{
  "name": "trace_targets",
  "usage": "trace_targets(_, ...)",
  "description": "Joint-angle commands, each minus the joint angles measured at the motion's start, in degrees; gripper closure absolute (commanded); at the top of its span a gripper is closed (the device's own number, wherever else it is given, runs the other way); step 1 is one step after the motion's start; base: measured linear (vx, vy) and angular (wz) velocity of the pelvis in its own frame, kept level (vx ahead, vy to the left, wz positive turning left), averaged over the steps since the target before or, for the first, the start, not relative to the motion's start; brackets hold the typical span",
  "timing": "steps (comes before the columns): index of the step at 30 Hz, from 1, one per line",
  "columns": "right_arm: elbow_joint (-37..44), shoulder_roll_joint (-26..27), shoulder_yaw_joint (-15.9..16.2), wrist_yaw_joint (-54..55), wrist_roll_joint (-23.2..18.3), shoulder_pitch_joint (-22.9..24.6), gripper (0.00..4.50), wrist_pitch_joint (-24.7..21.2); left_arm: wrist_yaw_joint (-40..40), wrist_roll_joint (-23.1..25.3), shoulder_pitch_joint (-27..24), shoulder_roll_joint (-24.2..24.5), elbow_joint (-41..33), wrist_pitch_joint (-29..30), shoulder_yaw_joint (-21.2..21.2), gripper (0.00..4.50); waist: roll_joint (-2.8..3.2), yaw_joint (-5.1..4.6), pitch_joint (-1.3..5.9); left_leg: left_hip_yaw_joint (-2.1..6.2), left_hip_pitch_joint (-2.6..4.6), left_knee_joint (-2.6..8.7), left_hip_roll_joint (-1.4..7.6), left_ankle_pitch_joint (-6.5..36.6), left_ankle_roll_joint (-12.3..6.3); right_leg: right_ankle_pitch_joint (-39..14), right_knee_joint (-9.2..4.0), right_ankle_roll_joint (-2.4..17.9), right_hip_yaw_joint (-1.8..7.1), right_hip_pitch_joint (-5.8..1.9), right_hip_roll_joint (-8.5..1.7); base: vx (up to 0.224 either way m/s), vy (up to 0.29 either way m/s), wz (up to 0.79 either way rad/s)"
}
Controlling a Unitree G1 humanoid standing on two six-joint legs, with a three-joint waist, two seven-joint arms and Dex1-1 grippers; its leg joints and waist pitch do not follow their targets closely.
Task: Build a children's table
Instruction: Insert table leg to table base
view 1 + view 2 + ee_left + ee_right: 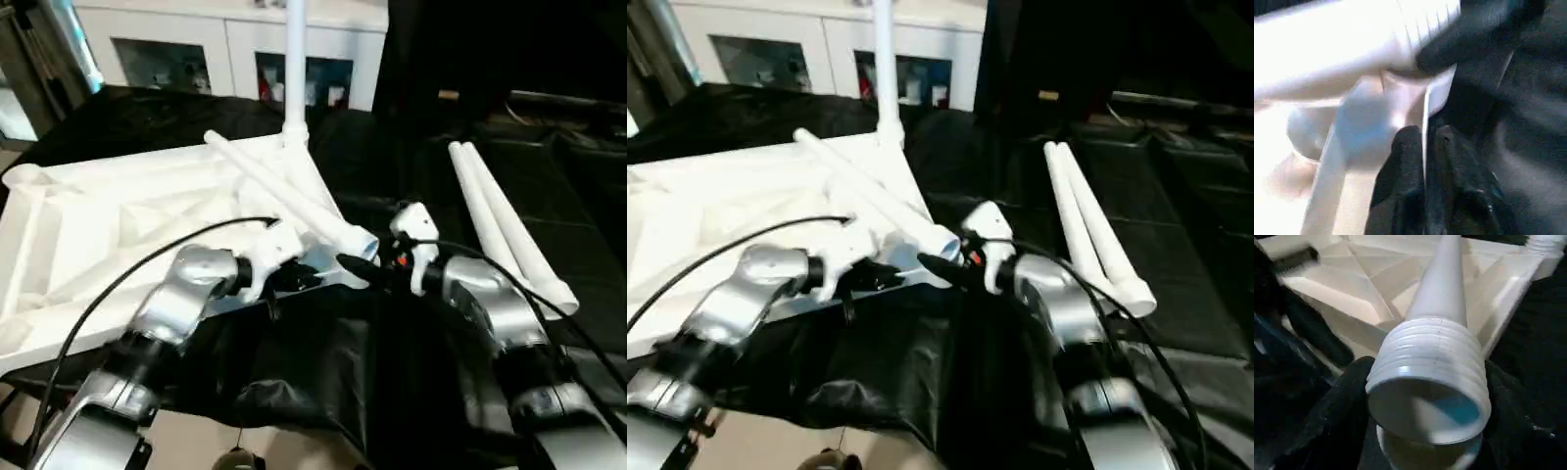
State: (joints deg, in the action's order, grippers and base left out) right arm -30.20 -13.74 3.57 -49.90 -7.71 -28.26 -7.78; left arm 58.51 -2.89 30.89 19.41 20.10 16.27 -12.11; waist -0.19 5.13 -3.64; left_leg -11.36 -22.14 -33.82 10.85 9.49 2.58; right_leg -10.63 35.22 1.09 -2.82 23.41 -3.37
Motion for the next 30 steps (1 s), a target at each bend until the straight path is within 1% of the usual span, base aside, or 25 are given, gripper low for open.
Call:
trace_targets(1,3.4,-0.2,-1.0,0.8,-1.4,0.9,1.63,-0.9,-0.8,-3.0,0.2,0.3,-2.7,1.6,3.6,3.51,0.08,-0.06,4.34,1.16,1.38,3.45,2.58,9.8,-2.39,-6.3,-3.69,14.0,2.55,-2.96,-4.56,0.0,0.0,0.0)
trace_targets(2,3.5,-0.2,-1.0,0.8,-1.4,0.9,1.63,-0.9,-0.8,-3.0,0.2,0.3,-2.7,1.6,3.6,3.46,0.02,-0.11,4.26,1.14,1.37,3.48,2.54,10.4,-2.28,-7.1,-3.82,13.7,2.55,-2.96,-4.54,0.0,0.0,0.0)
trace_targets(3,4.8,0.1,-1.2,1.3,-1.9,1.7,1.63,-1.6,-1.9,-4.7,0.8,0.2,-2.3,4.7,6.0,3.46,0.06,-0.22,4.1,1.12,1.51,3.55,2.45,11.8,-1.66,-10.1,-4.11,12.8,2.57,-2.84,-4.51,0.0,0.0,0.0)
trace_targets(4,5.2,0.1,-1.3,1.5,-2.0,1.9,1.64,-1.8,-2.1,-5.2,0.9,0.2,-2.2,5.9,6.6,3.26,0.06,-0.31,4.13,1.22,1.5,3.58,2.43,12.1,-1.49,-10.8,-4.13,12.6,2.55,-2.88,-4.54,0.0,0.0,0.0)
trace_targets(5,5.9,0.3,-1.4,1.8,-2.3,2.2,1.64,-2.1,-3.4,-5.9,1.4,0.0,-1.4,8.2,8.1,3.08,0.23,-0.49,4.17,1.22,1.54,3.6,2.39,12.3,-1.09,-11.2,-4.14,12.2,2.55,-2.85,-4.4,0.0,0.0,0.0)
trace_targets(6,6.4,0.5,-1.5,2.1,-2.6,2.4,1.64,-2.3,-5.3,-6.0,2.0,-0.5,-0.3,9.6,9.2,3.08,0.21,-0.47,4.18,1.26,1.6,3.59,2.39,12.3,-1.11,-11.3,-4.25,12.1,2.56,-2.82,-4.45,0.0,0.0,0.0)
trace_targets(7,6.4,0.5,-1.5,2.1,-2.6,2.4,1.64,-2.3,-5.3,-6.0,2.0,-0.5,-0.3,9.6,9.2,3.03,0.25,-0.49,4.18,1.25,1.63,3.57,2.4,12.2,-1.06,-10.9,-4.24,12.0,2.59,-2.74,-4.37,0.0,0.0,0.0)
trace_targets(8,8.2,1.1,-2.0,3.1,-3.3,2.8,1.64,-3.4,-14.6,-7.8,4.8,-3.6,4.0,14.7,14.8,2.95,0.1,-0.49,4.2,1.31,1.56,3.58,2.4,12.0,-1.11,-10.8,-4.22,11.9,2.56,-2.82,-4.4,0.0,0.0,0.0)
trace_targets(9,9.5,1.5,-2.2,3.7,-3.8,3.2,1.64,-4.2,-20.9,-10.2,6.8,-5.9,6.8,18.8,18.9,2.82,0.21,-0.3,4.33,1.23,1.8,3.28,2.28,12.0,-1.17,-9.2,-4.11,12.6,2.51,-2.77,-4.38,0.0,0.0,0.0)
trace_targets(10,9.7,1.5,-2.2,3.8,-3.8,3.2,1.64,-4.3,-21.7,-10.6,7.0,-6.2,7.2,19.4,19.5,2.65,0.09,-0.44,4.35,1.07,1.48,3.18,2.14,11.5,-1.24,-8.2,-3.82,13.0,2.5,-3.01,-4.19,0.0,0.0,0.0)
trace_targets(11,9.9,1.5,-2.2,3.8,-3.9,3.3,1.64,-4.4,-22.5,-11.3,7.3,-6.6,7.8,20.0,20.3,2.65,0.09,-0.18,4.42,1.38,1.52,3.25,2.24,11.1,-1.83,-8.1,-4.03,12.9,2.45,-3.05,-4.52,0.0,0.0,0.0)
trace_targets(12,10.3,1.7,-2.1,4.1,-4.0,3.3,1.64,-4.6,-25.0,-13.5,8.3,-8.0,9.5,21.9,22.8,2.54,0.04,-0.01,4.45,1.27,1.44,3.18,2.13,10.2,-2.1,-7.4,-4.02,13.0,2.39,-3.06,-4.42,0.0,0.0,0.0)
trace_targets(14,10.8,1.8,-1.8,4.3,-4.2,3.4,1.64,-4.9,-26.5,-18.1,9.5,-10.3,10.9,23.9,26.5,2.54,0.01,0.0,4.53,1.24,1.32,3.07,2.09,9.1,-2.44,-5.9,-3.84,13.4,2.38,-3.18,-4.4,0.0,0.0,0.0)
trace_targets(15,10.8,1.9,-1.8,4.4,-4.3,3.3,1.64,-5.0,-26.9,-20.1,10.0,-11.2,11.4,25.0,28.1,2.31,-0.04,0.14,4.59,1.23,1.22,2.98,2.04,8.4,-3.06,-4.5,-3.73,14.0,2.36,-3.25,-4.44,0.0,0.0,0.0)
trace_targets(16,11.1,2.1,-1.7,4.4,-4.4,3.1,1.64,-5.2,-27.6,-22.7,10.9,-12.5,12.2,26.3,30.3,2.22,-0.01,0.23,4.62,1.24,1.23,2.95,2.05,8.2,-3.33,-4.1,-3.79,14.1,2.34,-3.22,-4.46,0.0,0.0,0.0)
trace_targets(17,11.1,2.1,-1.7,4.4,-4.4,3.0,1.64,-5.3,-27.6,-23.1,11.0,-12.7,12.4,26.5,30.6,2.16,-0.02,0.18,4.56,1.19,1.13,2.91,1.97,8.2,-3.43,-4.0,-3.8,14.3,2.33,-3.26,-4.43,0.0,0.0,0.0)
trace_targets(18,11.3,2.2,-1.7,4.5,-4.5,2.9,1.64,-5.4,-27.9,-24.5,11.4,-13.5,12.8,27.4,31.8,2.1,-0.06,0.23,4.54,1.18,1.15,2.88,1.89,8.4,-3.69,-4.5,-3.91,14.3,2.29,-3.3,-4.46,0.0,0.0,0.0)
trace_targets(20,11.4,2.3,-1.8,4.6,-4.5,2.7,1.64,-5.5,-28.2,-27.7,12.3,-14.9,13.4,28.7,34.6,1.87,-0.15,0.17,4.48,1.21,1.15,2.91,1.97,8.8,-3.74,-5.9,-4.11,14.0,2.24,-3.38,-4.57,0.0,0.0,0.0)
trace_targets(21,11.7,2.5,-1.7,4.8,-4.6,2.5,1.64,-5.9,-29.8,-29.6,13.2,-16.1,13.9,30.0,37.3,1.77,-0.22,0.11,4.37,1.22,1.11,2.96,1.95,9.2,-3.64,-6.8,-4.25,13.7,2.22,-3.35,-4.47,0.0,0.0,0.0)
trace_targets(22,11.9,2.5,-1.6,5.0,-4.6,2.4,1.64,-6.1,-30.7,-30.4,13.5,-16.6,14.2,30.6,38.3,1.77,-0.18,0.15,4.39,1.27,1.23,2.97,1.99,9.4,-3.53,-7.3,-4.27,13.6,2.21,-3.36,-4.54,0.0,0.0,0.0)
trace_targets(23,12.0,2.6,-1.4,5.0,-4.7,2.4,1.64,-6.2,-31.4,-31.3,13.8,-17.0,14.5,30.8,39.1,1.71,-0.34,0.06,4.35,1.28,1.16,3.0,1.96,9.3,-3.57,-7.6,-4.34,13.3,2.19,-3.38,-4.51,0.0,0.0,0.0)
trace_targets(24,12.2,2.6,-1.2,5.0,-4.7,2.3,1.64,-6.3,-32.1,-32.5,14.2,-17.5,15.1,31.0,40.2,1.71,-0.31,0.09,4.37,1.31,1.17,2.98,1.97,9.3,-3.58,-7.7,-4.3,13.1,2.19,-3.41,-4.5,0.0,0.0,0.0)
trace_targets(25,12.3,2.6,-1.1,5.0,-4.8,2.3,1.64,-6.3,-32.8,-33.4,14.5,-17.8,15.4,31.2,41.0,1.49,-0.48,0.04,4.31,1.3,1.13,3.01,1.96,9.2,-3.68,-8.1,-4.41,12.9,2.18,-3.42,-4.51,0.0,0.0,0.0)
trace_targets(27,12.4,2.7,-0.9,5.1,-4.9,2.1,1.64,-6.4,-33.7,-33.5,14.8,-18.0,16.6,30.4,41.2,1.34,-0.39,0.09,4.37,1.31,1.13,2.97,1.98,8.8,-3.9,-7.8,-4.34,12.7,2.22,-3.38,-4.47,0.0,0.0,0.0)
trace_targets(30,12.6,3.2,-0.9,5.4,-4.9,1.6,1.64,-6.4,-36.1,-32.3,15.3,-18.2,19.3,28.1,41.2,1.18,-0.3,0.1,4.36,1.35,1.16,3.01,1.97,8.7,-4.2,-8.0,-4.48,12.0,2.2,-3.34,-4.41,0.0,0.0,0.0)
